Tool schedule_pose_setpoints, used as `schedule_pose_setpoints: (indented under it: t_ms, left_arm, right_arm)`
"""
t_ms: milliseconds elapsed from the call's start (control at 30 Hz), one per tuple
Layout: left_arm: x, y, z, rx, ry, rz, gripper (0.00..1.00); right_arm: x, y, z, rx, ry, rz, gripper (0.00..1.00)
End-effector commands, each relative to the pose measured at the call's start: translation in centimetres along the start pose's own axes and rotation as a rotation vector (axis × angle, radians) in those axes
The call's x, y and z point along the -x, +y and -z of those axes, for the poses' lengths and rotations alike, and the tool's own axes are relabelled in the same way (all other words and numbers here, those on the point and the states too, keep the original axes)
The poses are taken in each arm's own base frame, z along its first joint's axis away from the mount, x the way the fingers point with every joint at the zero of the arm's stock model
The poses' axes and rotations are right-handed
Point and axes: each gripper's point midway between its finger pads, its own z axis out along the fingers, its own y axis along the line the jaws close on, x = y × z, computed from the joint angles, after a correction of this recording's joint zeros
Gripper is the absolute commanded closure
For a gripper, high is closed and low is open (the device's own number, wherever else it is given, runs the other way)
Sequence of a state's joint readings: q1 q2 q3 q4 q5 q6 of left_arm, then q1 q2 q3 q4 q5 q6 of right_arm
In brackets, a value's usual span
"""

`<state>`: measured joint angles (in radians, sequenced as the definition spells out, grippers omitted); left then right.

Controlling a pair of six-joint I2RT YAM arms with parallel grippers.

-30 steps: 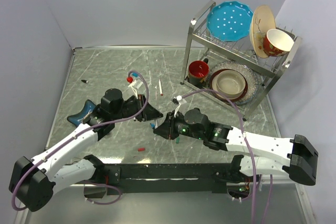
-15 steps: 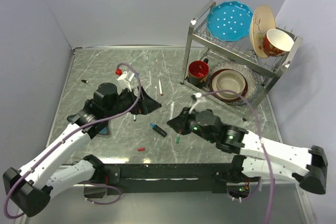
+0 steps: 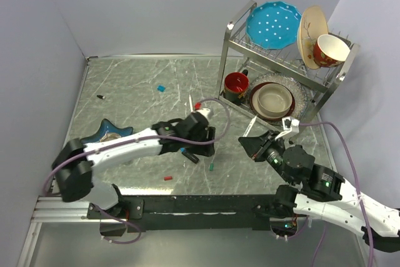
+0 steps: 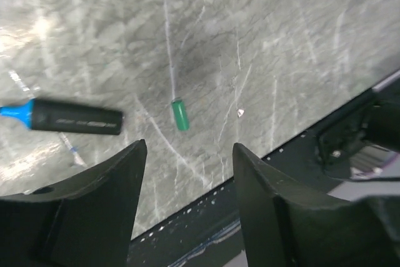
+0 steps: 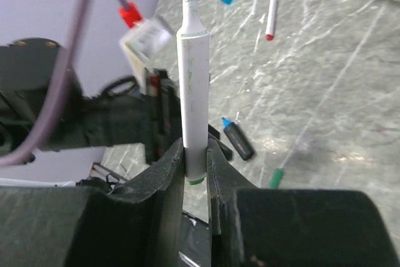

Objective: Insert the pens into the pen caps

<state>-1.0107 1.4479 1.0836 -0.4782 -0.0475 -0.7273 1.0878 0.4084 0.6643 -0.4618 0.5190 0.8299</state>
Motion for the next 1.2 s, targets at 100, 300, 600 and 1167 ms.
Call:
schedule_pose_setpoints:
  t_ms: [100,300,600,1167]
  left_arm:
    - [-0.8,-2.0,-3.0,0.052,0.026,-0.018,0.42]
    - [-2.3,-1.7,-5.4,0.109,0.083,-0.036,0.47]
    - [-3.4,-0.6,-7.6,0.182,0.12,-0.048,0.53]
    - [-6.2,0.6,-9.7,0.252,0.202,-0.082,0.62]
  right_arm:
    - [0.5,-2.3,1.2,-0.045,-0.042,-0.021,1.0]
    - [0.9,-2.9,2.1,-0.024,-0.073,-0.065,1.0]
    - [1.4,-3.4,2.8,-0.027,-0.093,-0.088,1.0]
    - [1.6,-3.6,2.7,-0.044,-0.102,-0.091,1.0]
